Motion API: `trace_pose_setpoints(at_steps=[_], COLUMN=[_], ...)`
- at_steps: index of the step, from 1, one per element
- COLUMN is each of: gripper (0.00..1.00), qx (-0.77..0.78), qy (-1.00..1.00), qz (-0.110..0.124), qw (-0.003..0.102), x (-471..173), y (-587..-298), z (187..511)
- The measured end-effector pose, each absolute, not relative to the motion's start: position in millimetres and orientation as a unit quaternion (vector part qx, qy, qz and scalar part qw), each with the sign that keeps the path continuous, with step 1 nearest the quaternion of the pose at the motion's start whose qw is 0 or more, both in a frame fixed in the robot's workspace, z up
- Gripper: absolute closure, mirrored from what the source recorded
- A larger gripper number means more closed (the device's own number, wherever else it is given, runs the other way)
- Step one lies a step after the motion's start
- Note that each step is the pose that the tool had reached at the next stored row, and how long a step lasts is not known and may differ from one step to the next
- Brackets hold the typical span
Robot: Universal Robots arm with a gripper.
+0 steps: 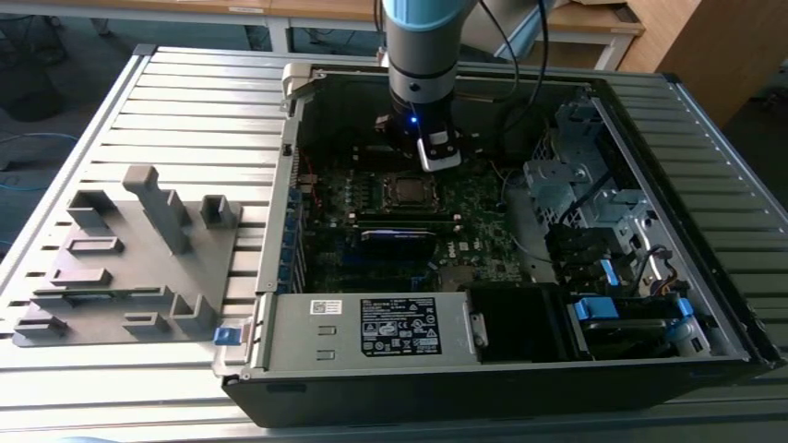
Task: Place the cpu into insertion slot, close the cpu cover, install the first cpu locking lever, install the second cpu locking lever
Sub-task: 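Install the first cpu locking lever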
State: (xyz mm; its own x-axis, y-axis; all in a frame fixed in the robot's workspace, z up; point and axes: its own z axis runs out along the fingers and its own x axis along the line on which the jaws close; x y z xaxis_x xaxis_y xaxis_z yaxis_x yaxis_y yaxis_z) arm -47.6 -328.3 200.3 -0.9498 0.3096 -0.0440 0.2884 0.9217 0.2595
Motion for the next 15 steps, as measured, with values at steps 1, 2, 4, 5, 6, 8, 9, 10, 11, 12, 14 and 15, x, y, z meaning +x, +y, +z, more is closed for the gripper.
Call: trace_pose_setpoints(at_steps=[1, 2, 4, 5, 6, 8, 9, 10, 11, 12, 14, 15], gripper=[0.89, 0.89, 0.89, 0.89, 0.89, 0.89, 0.89, 0.89, 0.89, 0.89, 0.89, 0.89], qx=[0.153, 0.152, 0.152, 0.152, 0.152, 0.152, 0.152, 0.152, 0.152, 0.152, 0.152, 0.152], qy=[0.979, 0.979, 0.979, 0.979, 0.979, 0.979, 0.979, 0.979, 0.98, 0.98, 0.98, 0.98], qz=[0.126, 0.126, 0.126, 0.126, 0.126, 0.126, 0.125, 0.124, 0.123, 0.122, 0.121, 0.121], qw=[0.043, 0.043, 0.043, 0.043, 0.043, 0.044, 0.044, 0.045, 0.047, 0.047, 0.048, 0.049], x=[-47.6, -47.6, -47.6, -47.6, -47.6, -47.6, -47.7, -47.7, -47.8, -47.8, -48.3, -48.5], y=[-328.2, -328.2, -328.1, -328.1, -328.1, -328.0, -328.0, -328.0, -328.0, -328.1, -328.1, -328.1], z=[200.0, 200.0, 199.8, 199.8, 199.8, 199.8, 199.5, 199.2, 199.0, 198.9, 198.9, 198.8])
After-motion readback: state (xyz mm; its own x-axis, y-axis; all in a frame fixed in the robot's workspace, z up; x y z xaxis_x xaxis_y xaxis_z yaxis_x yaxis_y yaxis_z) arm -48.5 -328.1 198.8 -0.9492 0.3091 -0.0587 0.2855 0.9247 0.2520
